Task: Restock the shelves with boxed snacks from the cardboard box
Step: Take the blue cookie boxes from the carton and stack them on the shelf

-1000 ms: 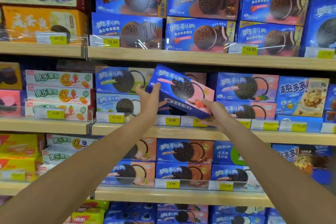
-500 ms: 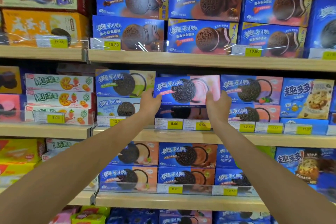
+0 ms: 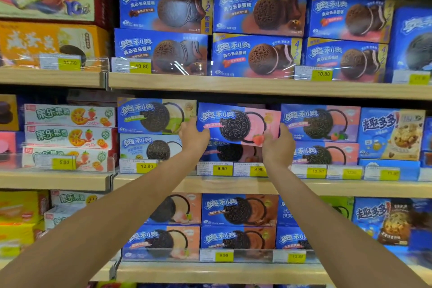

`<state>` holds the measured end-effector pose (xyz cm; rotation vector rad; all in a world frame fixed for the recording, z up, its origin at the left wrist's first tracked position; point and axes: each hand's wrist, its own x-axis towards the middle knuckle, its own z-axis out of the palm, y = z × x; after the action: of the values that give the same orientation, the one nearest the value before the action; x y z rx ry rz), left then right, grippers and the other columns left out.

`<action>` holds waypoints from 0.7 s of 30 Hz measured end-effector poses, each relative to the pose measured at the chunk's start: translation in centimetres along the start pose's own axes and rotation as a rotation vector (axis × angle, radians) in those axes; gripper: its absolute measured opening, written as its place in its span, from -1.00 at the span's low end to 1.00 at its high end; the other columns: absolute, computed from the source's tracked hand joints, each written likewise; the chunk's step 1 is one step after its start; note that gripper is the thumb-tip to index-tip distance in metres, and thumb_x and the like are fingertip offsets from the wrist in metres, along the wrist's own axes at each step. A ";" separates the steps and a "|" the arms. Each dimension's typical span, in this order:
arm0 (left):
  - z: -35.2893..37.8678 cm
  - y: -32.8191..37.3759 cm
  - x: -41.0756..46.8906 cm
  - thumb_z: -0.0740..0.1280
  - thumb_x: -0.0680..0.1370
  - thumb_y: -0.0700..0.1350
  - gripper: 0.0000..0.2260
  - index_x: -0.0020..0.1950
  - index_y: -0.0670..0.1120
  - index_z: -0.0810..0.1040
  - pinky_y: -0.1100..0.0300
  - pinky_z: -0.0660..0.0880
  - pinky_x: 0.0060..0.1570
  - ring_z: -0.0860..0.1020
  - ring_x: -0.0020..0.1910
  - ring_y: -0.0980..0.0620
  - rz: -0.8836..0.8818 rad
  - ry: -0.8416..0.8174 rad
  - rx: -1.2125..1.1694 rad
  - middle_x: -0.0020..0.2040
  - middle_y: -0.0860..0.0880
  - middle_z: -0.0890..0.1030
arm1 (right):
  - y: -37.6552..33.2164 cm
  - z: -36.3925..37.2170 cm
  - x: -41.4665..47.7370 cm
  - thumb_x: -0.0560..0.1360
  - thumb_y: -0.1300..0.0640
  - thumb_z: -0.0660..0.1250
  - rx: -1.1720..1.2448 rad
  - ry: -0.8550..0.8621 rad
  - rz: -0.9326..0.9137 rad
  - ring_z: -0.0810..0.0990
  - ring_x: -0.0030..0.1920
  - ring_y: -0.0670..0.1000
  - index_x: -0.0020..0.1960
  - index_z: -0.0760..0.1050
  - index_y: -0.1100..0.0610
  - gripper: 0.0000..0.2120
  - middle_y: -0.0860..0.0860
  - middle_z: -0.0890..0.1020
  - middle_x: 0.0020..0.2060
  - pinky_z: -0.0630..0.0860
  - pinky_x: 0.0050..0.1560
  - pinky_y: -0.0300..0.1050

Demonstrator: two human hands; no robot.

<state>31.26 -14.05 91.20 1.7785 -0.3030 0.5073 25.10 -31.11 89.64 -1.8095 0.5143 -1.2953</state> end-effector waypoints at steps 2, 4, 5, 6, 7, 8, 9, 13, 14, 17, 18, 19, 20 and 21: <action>0.0 0.0 -0.2 0.24 0.52 -0.21 -0.64 0.32 -0.06 0.42 -0.11 0.42 0.25 0.41 0.25 -0.17 0.016 -0.017 0.004 0.24 -0.15 0.36 | -0.2 0.4 -0.2 0.53 0.10 0.23 0.019 0.028 0.003 0.49 0.20 0.18 0.27 0.44 0.15 -0.67 0.11 0.57 0.18 0.47 0.10 0.08; 0.0 -0.1 -0.3 0.21 0.50 -0.27 -0.64 0.29 -0.06 0.44 -0.11 0.41 0.25 0.41 0.24 -0.16 0.042 -0.023 -0.002 0.23 -0.16 0.36 | -0.6 0.9 -0.4 0.53 0.11 0.23 0.014 0.047 -0.012 0.50 0.20 0.18 0.30 0.41 0.16 -0.65 0.11 0.55 0.20 0.46 0.08 0.05; 0.1 -0.1 -0.3 0.20 0.49 -0.28 -0.63 0.28 -0.07 0.44 -0.11 0.41 0.25 0.41 0.23 -0.16 0.058 -0.021 -0.004 0.22 -0.16 0.37 | -0.9 1.0 -0.4 0.53 0.14 0.23 0.005 0.048 -0.020 0.48 0.23 0.18 0.34 0.38 0.18 -0.62 0.13 0.51 0.23 0.45 0.08 0.05; 0.3 -0.1 -0.4 0.20 0.48 -0.30 -0.63 0.27 -0.09 0.44 -0.11 0.40 0.26 0.40 0.23 -0.17 0.061 -0.016 -0.005 0.22 -0.16 0.36 | -1.1 1.1 -0.4 0.53 0.16 0.23 -0.005 0.038 -0.025 0.46 0.24 0.20 0.38 0.33 0.20 -0.58 0.15 0.46 0.27 0.44 0.07 0.06; 0.4 -0.1 -0.5 0.20 0.48 -0.31 -0.62 0.28 -0.10 0.42 -0.09 0.38 0.28 0.38 0.24 -0.18 0.065 -0.009 0.006 0.23 -0.16 0.34 | -1.3 1.2 -0.5 0.52 0.19 0.22 -0.013 0.028 -0.026 0.44 0.25 0.22 0.40 0.28 0.22 -0.54 0.18 0.41 0.30 0.44 0.06 0.07; 0.6 0.0 -0.5 0.20 0.48 -0.30 -0.61 0.30 -0.12 0.39 -0.07 0.37 0.28 0.36 0.25 -0.18 0.060 -0.001 0.016 0.24 -0.16 0.32 | -1.4 1.3 -0.6 0.52 0.21 0.21 -0.014 0.015 -0.022 0.43 0.24 0.24 0.43 0.23 0.24 -0.51 0.19 0.36 0.32 0.44 0.04 0.09; 0.8 0.1 -0.6 0.20 0.48 -0.29 -0.60 0.32 -0.13 0.36 -0.06 0.37 0.27 0.35 0.26 -0.18 0.051 0.008 0.027 0.26 -0.16 0.29 | -1.6 1.3 -0.8 0.52 0.21 0.20 -0.008 0.004 -0.014 0.42 0.25 0.25 0.45 0.19 0.24 -0.48 0.20 0.31 0.35 0.44 0.04 0.09; 1.4 0.8 -0.9 0.20 0.51 -0.25 -0.53 0.42 -0.16 0.24 0.08 0.54 -0.15 0.30 0.31 -0.16 -0.008 0.023 0.058 0.35 -0.13 0.20 | -1.6 1.8 -1.2 0.53 0.22 0.20 0.039 -0.036 0.009 0.41 0.27 0.25 0.48 0.09 0.28 -0.43 0.20 0.23 0.40 0.43 0.08 0.06; 1.5 0.9 -1.0 0.20 0.51 -0.26 -0.53 0.43 -0.17 0.23 0.08 0.54 -0.14 0.28 0.32 -0.15 -0.016 0.031 0.061 0.35 -0.13 0.20 | -1.4 1.9 -1.4 0.52 0.23 0.21 0.050 -0.041 0.008 0.41 0.26 0.25 0.47 0.09 0.28 -0.42 0.20 0.23 0.39 0.43 0.08 0.05; 2.0 1.0 -1.0 0.21 0.48 -0.27 -0.49 0.43 -0.19 0.22 -0.08 0.40 0.23 0.25 0.32 -0.16 -0.028 0.066 0.065 0.34 -0.15 0.20 | -1.2 2.2 -1.5 0.50 0.24 0.23 0.064 -0.052 0.002 0.40 0.29 0.24 0.49 0.04 0.28 -0.37 0.20 0.20 0.43 0.43 0.11 0.04; 2.2 0.9 -0.9 0.21 0.48 -0.28 -0.47 0.44 -0.19 0.20 -0.08 0.37 0.26 0.25 0.32 -0.15 -0.030 0.072 0.063 0.34 -0.14 0.20 | -1.2 2.4 -1.5 0.50 0.25 0.23 0.073 -0.052 0.001 0.38 0.31 0.24 0.50 0.03 0.28 -0.35 0.20 0.18 0.44 0.43 0.13 0.04; 2.3 0.9 -0.9 0.21 0.47 -0.29 -0.46 0.45 -0.19 0.19 -0.07 0.37 0.27 0.26 0.32 -0.15 -0.029 0.074 0.050 0.34 -0.14 0.20 | -1.1 2.5 -1.6 0.49 0.25 0.23 0.088 -0.047 -0.001 0.37 0.32 0.24 0.50 0.02 0.28 -0.34 0.20 0.17 0.45 0.42 0.15 0.03; 2.4 0.9 -1.0 0.21 0.47 -0.30 -0.44 0.46 -0.19 0.17 -0.06 0.37 0.27 0.27 0.32 -0.15 -0.026 0.072 0.026 0.34 -0.14 0.19 | -1.0 2.6 -1.6 0.49 0.25 0.23 0.106 -0.040 0.002 0.36 0.34 0.24 0.50 0.02 0.28 -0.33 0.20 0.16 0.46 0.42 0.16 0.02; 2.6 0.9 -1.0 0.21 0.47 -0.31 -0.43 0.47 -0.19 0.16 -0.05 0.38 0.27 0.28 0.33 -0.15 -0.016 0.072 0.006 0.35 -0.14 0.19 | -1.0 2.6 -1.7 0.48 0.26 0.23 0.127 -0.030 0.008 0.35 0.35 0.23 0.51 0.02 0.28 -0.33 0.21 0.15 0.46 0.41 0.17 0.01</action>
<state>30.47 -16.84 90.94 1.7628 -0.2373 0.5606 26.71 -28.29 89.16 -1.7181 0.4129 -1.2650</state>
